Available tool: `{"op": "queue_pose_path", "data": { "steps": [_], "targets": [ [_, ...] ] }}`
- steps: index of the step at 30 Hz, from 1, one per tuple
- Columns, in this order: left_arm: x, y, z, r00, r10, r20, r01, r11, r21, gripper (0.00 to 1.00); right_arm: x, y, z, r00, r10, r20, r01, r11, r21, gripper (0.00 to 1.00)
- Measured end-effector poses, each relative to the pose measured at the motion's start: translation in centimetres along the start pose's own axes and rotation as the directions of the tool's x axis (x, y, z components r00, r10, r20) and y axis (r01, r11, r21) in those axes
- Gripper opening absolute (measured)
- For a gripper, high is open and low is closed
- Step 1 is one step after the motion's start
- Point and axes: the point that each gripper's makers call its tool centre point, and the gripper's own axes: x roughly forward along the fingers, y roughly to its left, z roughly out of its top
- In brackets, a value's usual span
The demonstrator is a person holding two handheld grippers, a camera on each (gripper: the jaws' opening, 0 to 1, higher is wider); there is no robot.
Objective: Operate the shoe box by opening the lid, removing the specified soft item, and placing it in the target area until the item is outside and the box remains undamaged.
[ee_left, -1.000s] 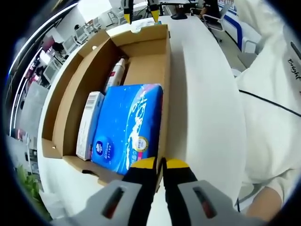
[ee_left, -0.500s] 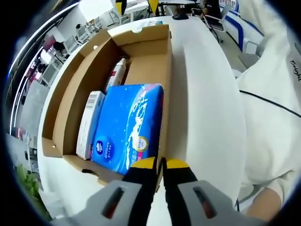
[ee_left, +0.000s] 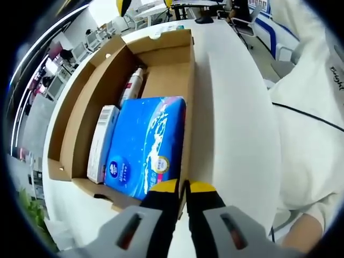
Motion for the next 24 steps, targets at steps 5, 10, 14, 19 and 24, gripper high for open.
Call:
{"op": "queue_pose_path", "data": {
  "steps": [5, 10, 14, 19, 24],
  "targets": [
    [0.0, 0.0, 0.1, 1.000, 0.006, 0.017, -0.006, 1.000, -0.006, 0.05, 0.9, -0.3, 1.9, 0.992, 0.001, 0.122, -0.004, 1.000, 0.024, 0.56],
    [0.0, 0.0, 0.0, 1.000, 0.003, 0.013, -0.003, 1.000, -0.008, 0.05, 2.3, -0.8, 2.6, 0.983, -0.039, 0.178, 0.034, 0.999, 0.032, 0.55],
    [-0.1, 0.0, 0.0, 1.000, 0.004, 0.017, -0.004, 1.000, -0.006, 0.05, 3.9, 0.1, 3.1, 0.982, -0.033, 0.184, 0.034, 0.999, -0.002, 0.55],
    [-0.1, 0.0, 0.1, 1.000, 0.013, 0.018, -0.013, 1.000, -0.018, 0.06, 4.4, 0.3, 4.7, 0.969, -0.042, 0.244, 0.045, 0.999, -0.005, 0.53],
    [-0.2, 0.1, 0.1, 0.999, 0.002, 0.034, -0.001, 0.999, -0.044, 0.05, 5.6, 1.1, 5.6, 0.960, -0.021, 0.278, 0.021, 1.000, 0.004, 0.54]
  ]
}}
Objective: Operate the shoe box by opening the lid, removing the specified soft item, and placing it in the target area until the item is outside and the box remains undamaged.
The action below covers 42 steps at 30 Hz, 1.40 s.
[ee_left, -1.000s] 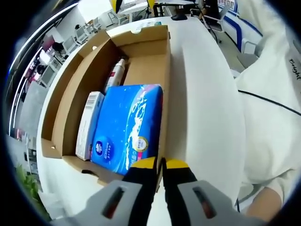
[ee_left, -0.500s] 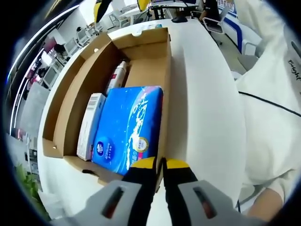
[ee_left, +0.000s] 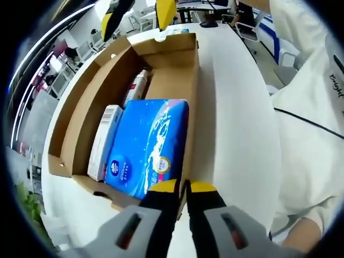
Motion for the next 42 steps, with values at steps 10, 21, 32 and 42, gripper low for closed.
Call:
{"op": "queue_pose_path", "data": {
  "steps": [10, 21, 32, 42],
  "targets": [
    [0.1, -0.1, 0.0, 1.000, 0.000, -0.002, 0.000, 1.000, 0.009, 0.05, 1.7, -0.4, -1.6, 0.999, 0.010, -0.044, -0.011, 1.000, -0.013, 0.46],
    [0.1, 0.0, 0.0, 1.000, 0.002, -0.008, -0.002, 1.000, 0.009, 0.05, 1.3, -3.3, -4.8, 0.940, -0.172, -0.294, 0.157, 0.985, -0.075, 0.29],
    [0.1, 0.0, 0.0, 1.000, 0.006, -0.006, -0.006, 1.000, 0.011, 0.05, 2.1, -3.4, -8.2, 0.874, -0.177, -0.453, 0.188, 0.982, -0.022, 0.26],
    [0.1, 0.0, 0.0, 1.000, 0.006, -0.001, -0.006, 1.000, 0.012, 0.05, 1.8, -3.4, -11.0, 0.808, -0.178, -0.561, 0.242, 0.970, 0.040, 0.23]
  ]
}}
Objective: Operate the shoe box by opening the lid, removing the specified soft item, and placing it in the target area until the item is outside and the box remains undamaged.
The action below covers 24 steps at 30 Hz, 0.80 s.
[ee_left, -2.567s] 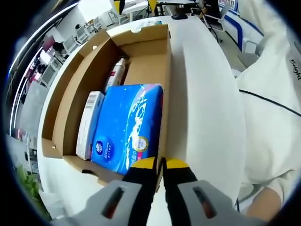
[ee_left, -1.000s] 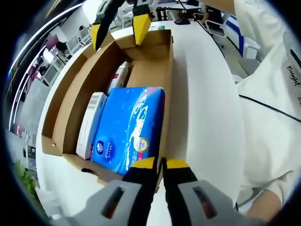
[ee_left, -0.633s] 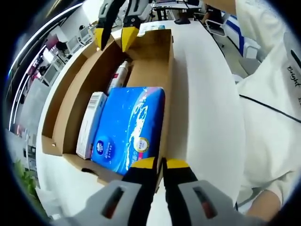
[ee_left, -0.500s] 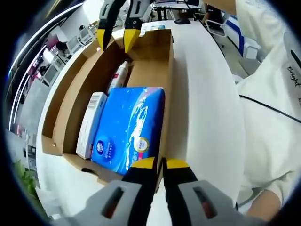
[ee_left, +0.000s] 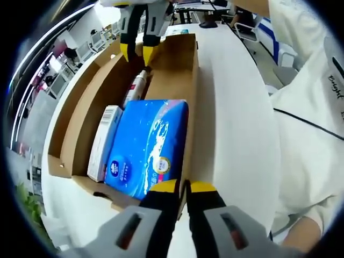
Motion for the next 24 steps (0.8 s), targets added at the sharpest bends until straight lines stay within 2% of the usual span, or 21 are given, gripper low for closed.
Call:
{"op": "queue_pose_path", "data": {
  "steps": [4, 11, 13, 17, 19, 21, 24],
  "targets": [
    [0.0, 0.0, 0.0, 1.000, 0.002, 0.001, -0.002, 1.000, 0.002, 0.06, 0.8, 0.0, 0.0, 1.000, -0.017, 0.001, 0.017, 1.000, -0.019, 0.23],
    [0.0, 0.0, 0.0, 1.000, 0.004, 0.002, -0.004, 1.000, 0.005, 0.06, 1.6, 0.4, -0.6, 0.998, -0.046, -0.043, 0.043, 0.995, -0.088, 0.24],
    [0.0, 0.0, 0.0, 1.000, 0.005, 0.002, -0.005, 1.000, 0.009, 0.06, 1.8, 0.8, -1.0, 0.997, -0.047, -0.061, 0.042, 0.996, -0.084, 0.24],
    [0.0, 0.0, 0.0, 1.000, 0.005, 0.006, -0.005, 1.000, 0.010, 0.06, 3.0, 0.6, -1.6, 0.995, -0.043, -0.093, 0.033, 0.994, -0.107, 0.24],
    [0.0, 0.0, 0.0, 1.000, 0.005, 0.006, -0.005, 1.000, 0.012, 0.06, 3.3, 0.3, -1.8, 0.993, -0.058, -0.102, 0.043, 0.988, -0.145, 0.25],
    [0.0, 0.0, 0.0, 1.000, 0.006, 0.010, -0.007, 1.000, 0.015, 0.06, 3.5, 0.4, -1.9, 0.993, -0.054, -0.108, 0.038, 0.988, -0.148, 0.25],
    [0.0, 0.0, 0.0, 1.000, 0.009, 0.016, -0.009, 1.000, 0.015, 0.06, 3.6, 0.5, -2.2, 0.993, -0.031, -0.112, 0.022, 0.996, -0.085, 0.22]
  ]
}}
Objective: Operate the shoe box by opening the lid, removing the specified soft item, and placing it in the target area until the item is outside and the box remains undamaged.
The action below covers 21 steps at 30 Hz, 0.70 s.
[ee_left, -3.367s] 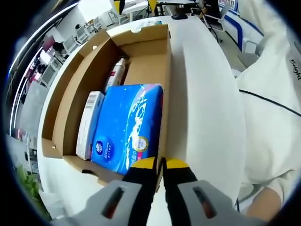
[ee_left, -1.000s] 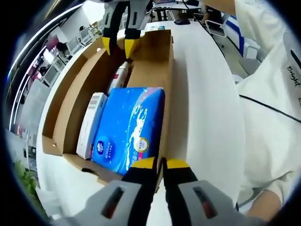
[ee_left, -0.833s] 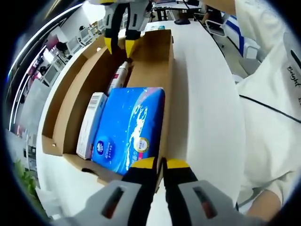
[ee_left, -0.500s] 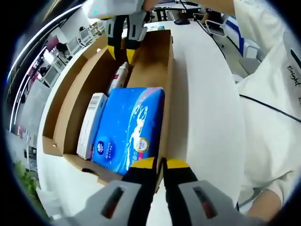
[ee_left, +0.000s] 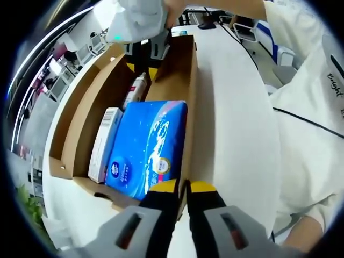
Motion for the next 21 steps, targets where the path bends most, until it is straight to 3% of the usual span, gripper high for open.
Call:
{"op": "queue_pose_path", "data": {
  "steps": [5, 6, 9, 11, 14, 17, 21],
  "targets": [
    [0.0, 0.0, 0.0, 1.000, -0.002, -0.007, 0.002, 1.000, -0.003, 0.06, -0.3, -0.1, 0.4, 0.999, 0.036, 0.016, -0.037, 0.999, 0.025, 0.20],
    [0.1, 0.0, 0.0, 1.000, -0.002, -0.010, 0.002, 1.000, -0.002, 0.06, -0.5, 0.8, 0.4, 0.997, 0.080, 0.012, -0.081, 0.995, 0.052, 0.20],
    [0.1, 0.0, 0.0, 1.000, 0.000, -0.009, 0.000, 1.000, -0.001, 0.06, -0.3, 2.1, 0.1, 0.993, 0.115, -0.015, -0.115, 0.993, -0.001, 0.24],
    [0.1, 0.0, 0.0, 1.000, 0.004, -0.006, -0.004, 1.000, 0.003, 0.06, -0.3, 2.6, -0.1, 0.995, 0.097, -0.017, -0.097, 0.995, -0.017, 0.21],
    [0.1, 0.0, 0.0, 1.000, 0.006, -0.005, -0.006, 1.000, 0.007, 0.06, -0.6, 2.8, -0.4, 0.992, 0.116, -0.044, -0.113, 0.991, 0.070, 0.20],
    [0.1, 0.0, 0.0, 1.000, 0.005, -0.009, -0.005, 1.000, 0.006, 0.06, -1.2, 2.6, 0.2, 0.988, 0.155, 0.006, -0.154, 0.981, 0.120, 0.19],
    [0.1, 0.0, 0.0, 1.000, 0.001, -0.010, -0.001, 1.000, 0.005, 0.06, -2.8, 1.5, 0.6, 0.992, 0.118, 0.051, -0.123, 0.987, 0.108, 0.19]
  ]
}}
